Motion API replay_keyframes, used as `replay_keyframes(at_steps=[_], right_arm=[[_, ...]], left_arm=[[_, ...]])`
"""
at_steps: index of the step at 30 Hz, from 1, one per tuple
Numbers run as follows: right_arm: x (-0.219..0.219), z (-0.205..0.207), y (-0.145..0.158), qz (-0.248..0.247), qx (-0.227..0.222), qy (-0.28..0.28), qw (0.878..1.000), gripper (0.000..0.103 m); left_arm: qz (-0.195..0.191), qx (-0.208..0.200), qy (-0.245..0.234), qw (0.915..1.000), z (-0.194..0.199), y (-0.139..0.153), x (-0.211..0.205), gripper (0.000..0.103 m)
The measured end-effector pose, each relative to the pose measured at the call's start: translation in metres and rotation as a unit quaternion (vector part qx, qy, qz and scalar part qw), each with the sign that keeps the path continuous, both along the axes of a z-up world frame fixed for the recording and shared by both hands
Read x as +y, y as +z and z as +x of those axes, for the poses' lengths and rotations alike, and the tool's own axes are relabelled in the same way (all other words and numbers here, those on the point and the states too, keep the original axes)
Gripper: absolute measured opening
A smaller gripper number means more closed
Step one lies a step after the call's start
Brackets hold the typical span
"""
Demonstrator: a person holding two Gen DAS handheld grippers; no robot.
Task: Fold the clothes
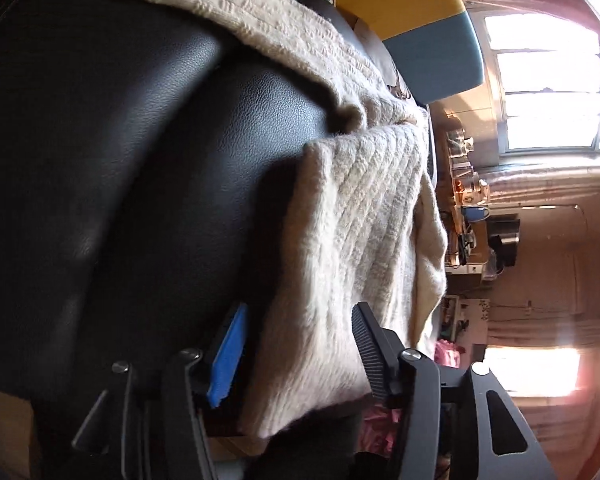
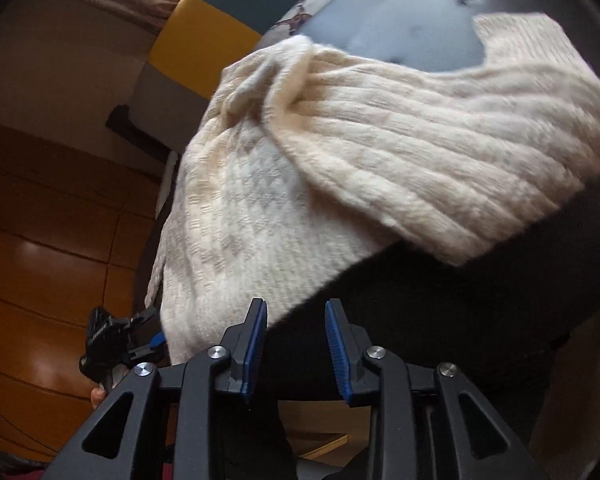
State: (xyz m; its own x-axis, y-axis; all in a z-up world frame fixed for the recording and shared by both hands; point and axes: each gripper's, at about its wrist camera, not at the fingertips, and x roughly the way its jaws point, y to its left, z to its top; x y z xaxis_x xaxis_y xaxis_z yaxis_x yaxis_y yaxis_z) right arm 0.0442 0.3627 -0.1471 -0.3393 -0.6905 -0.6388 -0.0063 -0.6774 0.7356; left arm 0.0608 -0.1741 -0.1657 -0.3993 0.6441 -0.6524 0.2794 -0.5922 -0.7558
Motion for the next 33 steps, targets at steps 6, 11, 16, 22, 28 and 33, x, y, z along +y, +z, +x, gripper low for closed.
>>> replay_keyframes(at_steps=[6,11,16,22,28,33], right_arm=[[0.016,-0.017,-0.032,-0.083,-0.004,-0.103,0.991,0.034],[-0.017,-0.046,-0.013,0.01,0.031,-0.061,0.998,0.01],[-0.041,-0.018,0.051,0.069,0.15,0.027,0.986,0.006],[-0.054,-0.003,0.003,0.14,0.062,0.098,0.983,0.006],[-0.044,-0.01,0.03,0.124,0.094,0.137,0.978,0.023],[-0.074,-0.067,0.061,0.191,0.159,0.141,0.958,0.026]], left_arm=[[-0.047,0.043,-0.032,0.9975,0.0,0.006,0.04,0.068],[-0.059,0.04,-0.058,0.9958,-0.023,0.009,0.067,0.007],[-0.032,0.115,-0.061,0.9909,-0.013,0.064,0.035,0.006],[-0.11,0.049,-0.102,0.9875,-0.012,0.03,0.038,0.007],[-0.031,0.038,-0.084,0.9953,-0.006,0.013,0.02,0.016],[-0.027,0.038,0.016,0.9988,-0.026,0.018,-0.025,0.037]])
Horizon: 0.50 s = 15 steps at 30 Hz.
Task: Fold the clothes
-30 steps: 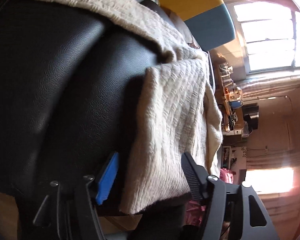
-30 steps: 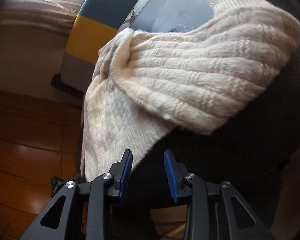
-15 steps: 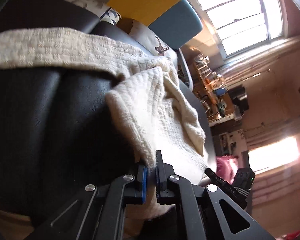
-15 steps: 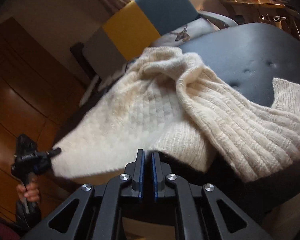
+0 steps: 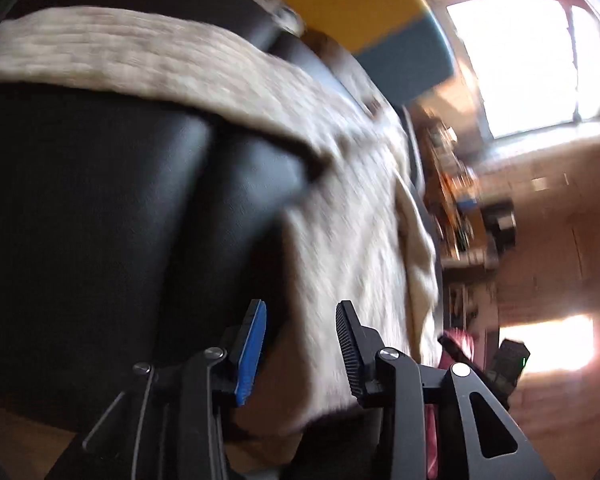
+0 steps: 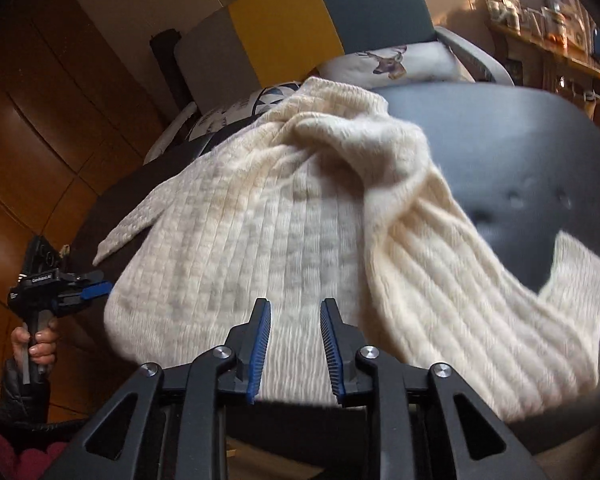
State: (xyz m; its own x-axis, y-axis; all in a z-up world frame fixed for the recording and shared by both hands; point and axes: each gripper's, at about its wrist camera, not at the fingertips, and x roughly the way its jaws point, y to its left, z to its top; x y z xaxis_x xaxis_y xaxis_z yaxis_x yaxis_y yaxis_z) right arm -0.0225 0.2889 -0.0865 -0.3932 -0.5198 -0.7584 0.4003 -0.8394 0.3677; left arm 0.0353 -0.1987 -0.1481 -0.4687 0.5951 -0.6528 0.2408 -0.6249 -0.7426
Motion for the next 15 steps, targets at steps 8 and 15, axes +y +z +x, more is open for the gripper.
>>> replay_keyframes(at_steps=[8,15], right_arm=[[-0.065,-0.082,-0.042,0.058,-0.041,0.006,0.997,0.025],[-0.087,-0.099,-0.053,0.074,-0.03,0.017,0.997,0.025]], left_arm=[[-0.071,-0.041,0.201,0.9761,-0.021,-0.001,-0.114,0.041],[-0.353,-0.054,0.154,0.9214,-0.063,0.011,-0.124,0.06]])
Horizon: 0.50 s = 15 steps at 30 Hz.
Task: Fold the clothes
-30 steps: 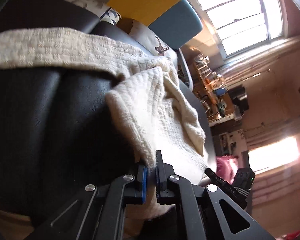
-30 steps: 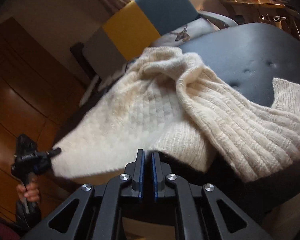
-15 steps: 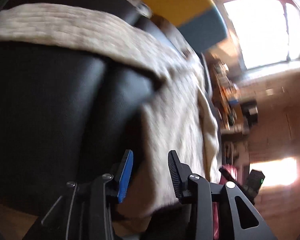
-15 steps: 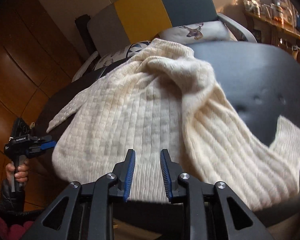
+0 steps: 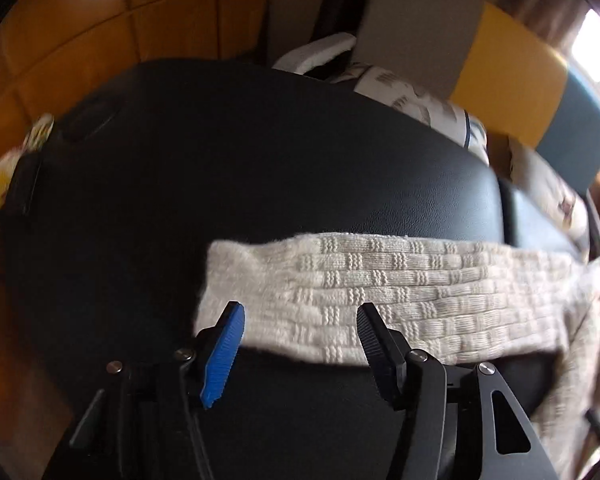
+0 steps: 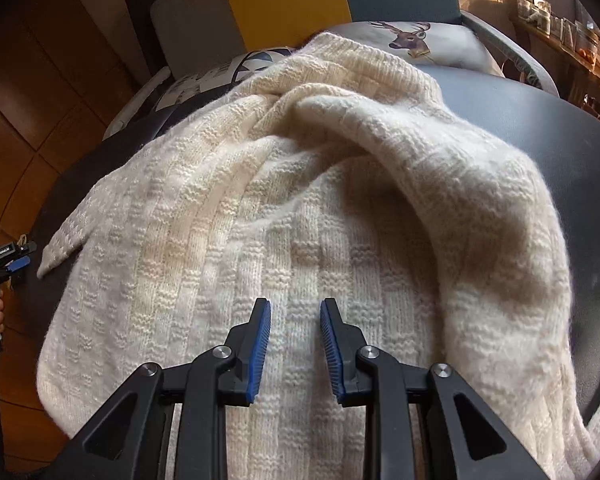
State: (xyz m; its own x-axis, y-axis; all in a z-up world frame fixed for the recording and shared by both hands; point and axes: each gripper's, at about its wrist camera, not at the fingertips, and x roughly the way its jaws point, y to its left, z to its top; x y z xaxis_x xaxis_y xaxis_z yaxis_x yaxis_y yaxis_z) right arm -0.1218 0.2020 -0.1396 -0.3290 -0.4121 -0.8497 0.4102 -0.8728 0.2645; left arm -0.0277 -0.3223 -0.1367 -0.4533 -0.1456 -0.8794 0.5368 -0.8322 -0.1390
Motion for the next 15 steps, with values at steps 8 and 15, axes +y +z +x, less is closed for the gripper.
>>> replay_keyframes(at_steps=[8,15], right_arm=[[-0.011,-0.015,-0.005,0.019,-0.003,-0.002,1.0,0.026],[-0.017,-0.02,-0.007,0.027,0.002,0.004,1.0,0.027]], left_arm=[[-0.061,-0.035,-0.037,0.9969,-0.038,-0.037,0.014,0.053],[-0.036,-0.036,0.008,0.9987,-0.066,-0.029,-0.025,0.021]])
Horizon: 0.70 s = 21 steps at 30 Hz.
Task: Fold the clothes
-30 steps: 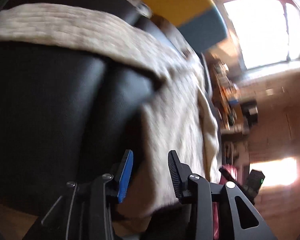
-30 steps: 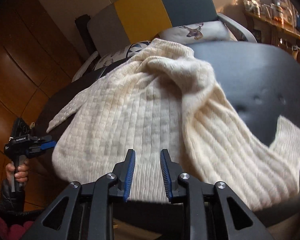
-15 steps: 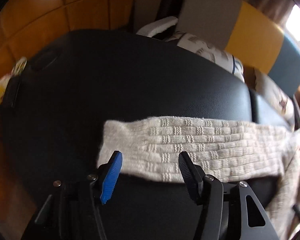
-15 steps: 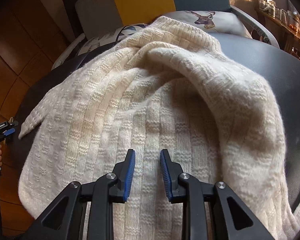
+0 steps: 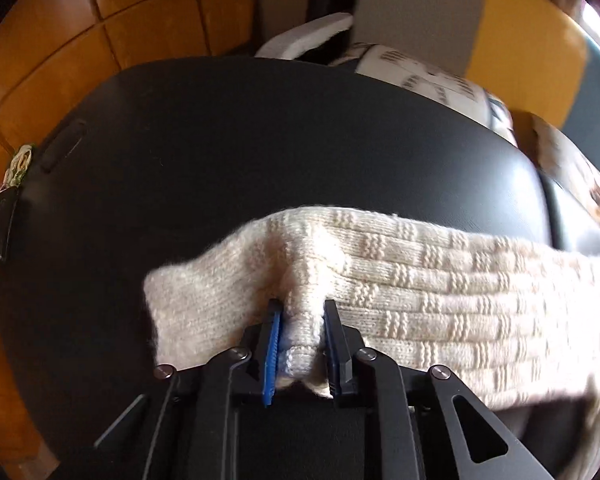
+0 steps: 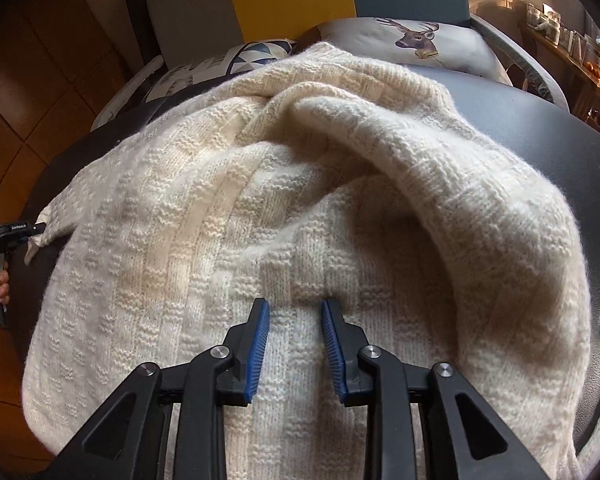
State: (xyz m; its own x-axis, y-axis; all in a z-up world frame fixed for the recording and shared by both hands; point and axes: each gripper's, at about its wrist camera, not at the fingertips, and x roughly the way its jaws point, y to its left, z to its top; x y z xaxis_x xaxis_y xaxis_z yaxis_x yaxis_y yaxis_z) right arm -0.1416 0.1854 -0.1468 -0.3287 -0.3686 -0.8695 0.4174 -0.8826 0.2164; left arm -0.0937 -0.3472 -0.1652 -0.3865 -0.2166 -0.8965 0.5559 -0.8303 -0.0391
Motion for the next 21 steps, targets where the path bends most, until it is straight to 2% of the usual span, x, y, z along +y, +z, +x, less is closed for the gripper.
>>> replay_keyframes(at_steps=[3,4,7,9,11,14,15,17,18,21], right_arm=[[0.003,0.0,0.002,-0.004,-0.004,0.006,1.0,0.027],[0.005,-0.001,0.006,-0.009,-0.011,0.011,1.0,0.027],[0.019,-0.014,0.03,-0.049,-0.006,0.015,0.999,0.027],[0.035,-0.029,0.053,-0.075,0.004,0.006,0.997,0.027],[0.054,-0.049,0.075,-0.095,0.013,-0.012,0.995,0.028],[0.081,-0.092,0.09,-0.09,0.013,-0.045,0.995,0.033],[0.087,-0.105,0.09,-0.088,0.009,-0.05,0.995,0.033],[0.095,-0.129,0.084,-0.088,-0.007,-0.048,0.995,0.035],[0.095,-0.142,0.078,-0.087,-0.016,-0.045,0.995,0.036],[0.09,-0.174,0.053,-0.094,-0.057,-0.022,0.994,0.037]], left_arm=[[0.057,0.024,0.013,0.998,-0.007,0.016,-0.011,0.021],[0.079,0.054,0.006,0.9954,-0.004,0.028,-0.01,0.021],[0.136,0.128,-0.063,0.9803,-0.008,0.064,0.015,0.032],[0.127,0.148,-0.119,0.9736,-0.023,0.083,0.045,0.033],[0.092,0.151,-0.177,0.9683,-0.051,0.093,0.085,0.035],[0.051,0.149,-0.266,0.951,-0.105,0.101,0.145,0.036],[0.035,0.143,-0.298,0.9431,-0.125,0.1,0.166,0.036],[0.003,0.13,-0.335,0.9332,-0.155,0.094,0.205,0.036],[-0.002,0.123,-0.359,0.9253,-0.167,0.086,0.221,0.036],[-0.002,0.099,-0.403,0.9097,-0.215,0.062,0.251,0.036]])
